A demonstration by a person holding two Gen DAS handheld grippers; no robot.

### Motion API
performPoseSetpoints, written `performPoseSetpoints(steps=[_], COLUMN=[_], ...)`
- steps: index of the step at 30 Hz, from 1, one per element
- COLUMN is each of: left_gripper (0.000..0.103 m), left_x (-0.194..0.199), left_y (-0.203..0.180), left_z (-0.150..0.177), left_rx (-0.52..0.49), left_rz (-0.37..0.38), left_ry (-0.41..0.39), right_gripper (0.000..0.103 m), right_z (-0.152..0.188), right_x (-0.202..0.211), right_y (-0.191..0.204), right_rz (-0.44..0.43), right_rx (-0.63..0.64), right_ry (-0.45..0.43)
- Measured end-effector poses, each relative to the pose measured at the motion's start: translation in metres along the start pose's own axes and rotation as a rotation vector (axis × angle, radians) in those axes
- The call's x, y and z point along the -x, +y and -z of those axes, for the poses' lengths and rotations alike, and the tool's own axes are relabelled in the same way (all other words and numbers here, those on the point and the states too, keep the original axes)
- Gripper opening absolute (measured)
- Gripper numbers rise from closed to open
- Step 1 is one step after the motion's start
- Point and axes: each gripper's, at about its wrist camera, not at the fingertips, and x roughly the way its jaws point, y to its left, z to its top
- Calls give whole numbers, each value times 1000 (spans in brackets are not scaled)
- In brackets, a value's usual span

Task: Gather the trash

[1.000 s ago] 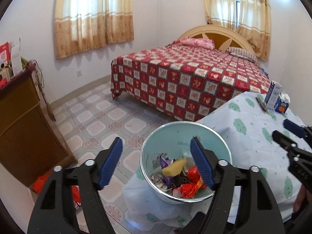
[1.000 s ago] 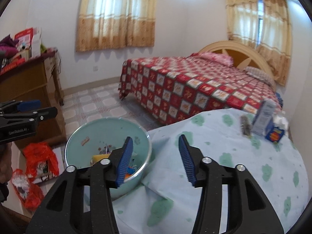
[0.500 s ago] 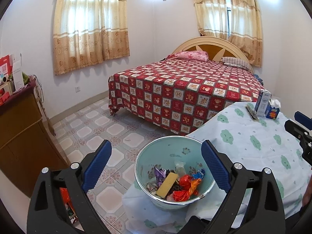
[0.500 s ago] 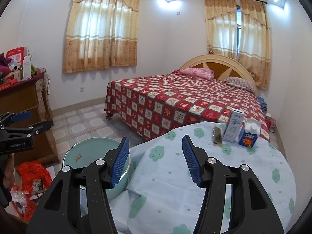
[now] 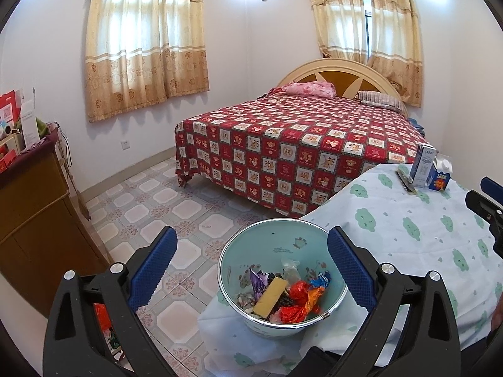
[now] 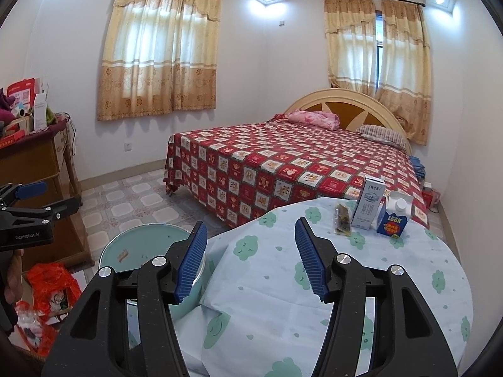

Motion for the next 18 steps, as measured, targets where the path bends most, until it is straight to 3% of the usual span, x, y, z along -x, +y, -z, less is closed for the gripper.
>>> performPoseSetpoints(steps=[18], left_gripper=[95], left_x=[0], left_y=[-2], left_z=[1], left_rx=[-4], left_rz=[-10], left_ry=[6], right_gripper=[61], right_z=[-3], right_x=[6], right_y=[4], right_rz=[6], right_rx=[1], right_ry=[-6])
